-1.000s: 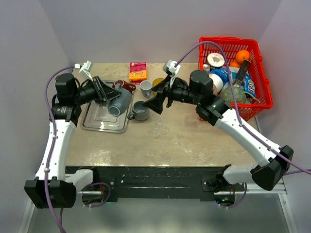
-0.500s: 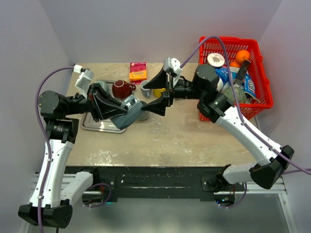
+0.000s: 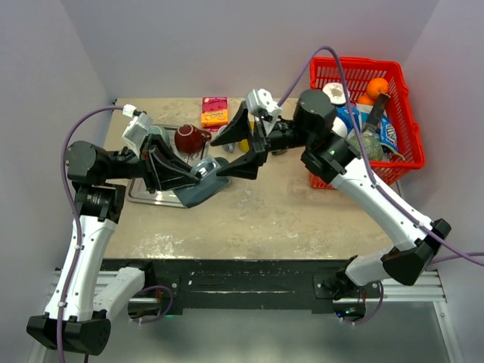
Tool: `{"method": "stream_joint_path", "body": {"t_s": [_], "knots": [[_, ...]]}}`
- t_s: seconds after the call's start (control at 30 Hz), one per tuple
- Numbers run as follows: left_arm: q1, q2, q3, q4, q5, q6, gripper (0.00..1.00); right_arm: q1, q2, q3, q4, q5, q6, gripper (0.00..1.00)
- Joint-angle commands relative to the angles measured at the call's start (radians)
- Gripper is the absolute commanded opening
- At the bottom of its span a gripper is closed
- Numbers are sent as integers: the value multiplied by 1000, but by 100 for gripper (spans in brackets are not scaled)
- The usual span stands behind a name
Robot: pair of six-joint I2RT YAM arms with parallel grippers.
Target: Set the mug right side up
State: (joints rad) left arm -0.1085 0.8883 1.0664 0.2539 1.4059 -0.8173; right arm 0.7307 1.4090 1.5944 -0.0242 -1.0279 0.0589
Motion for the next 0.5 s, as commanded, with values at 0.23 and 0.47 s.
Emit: {"method": "stream_joint_path", "body": {"t_s": [0.23, 0.47], "knots": [[-23, 4, 4, 35, -18, 40, 0, 84, 76, 78, -201, 112, -163, 61], [-37, 17, -14, 27, -28, 55, 0, 102, 119, 124, -289, 190, -217, 7]]}}
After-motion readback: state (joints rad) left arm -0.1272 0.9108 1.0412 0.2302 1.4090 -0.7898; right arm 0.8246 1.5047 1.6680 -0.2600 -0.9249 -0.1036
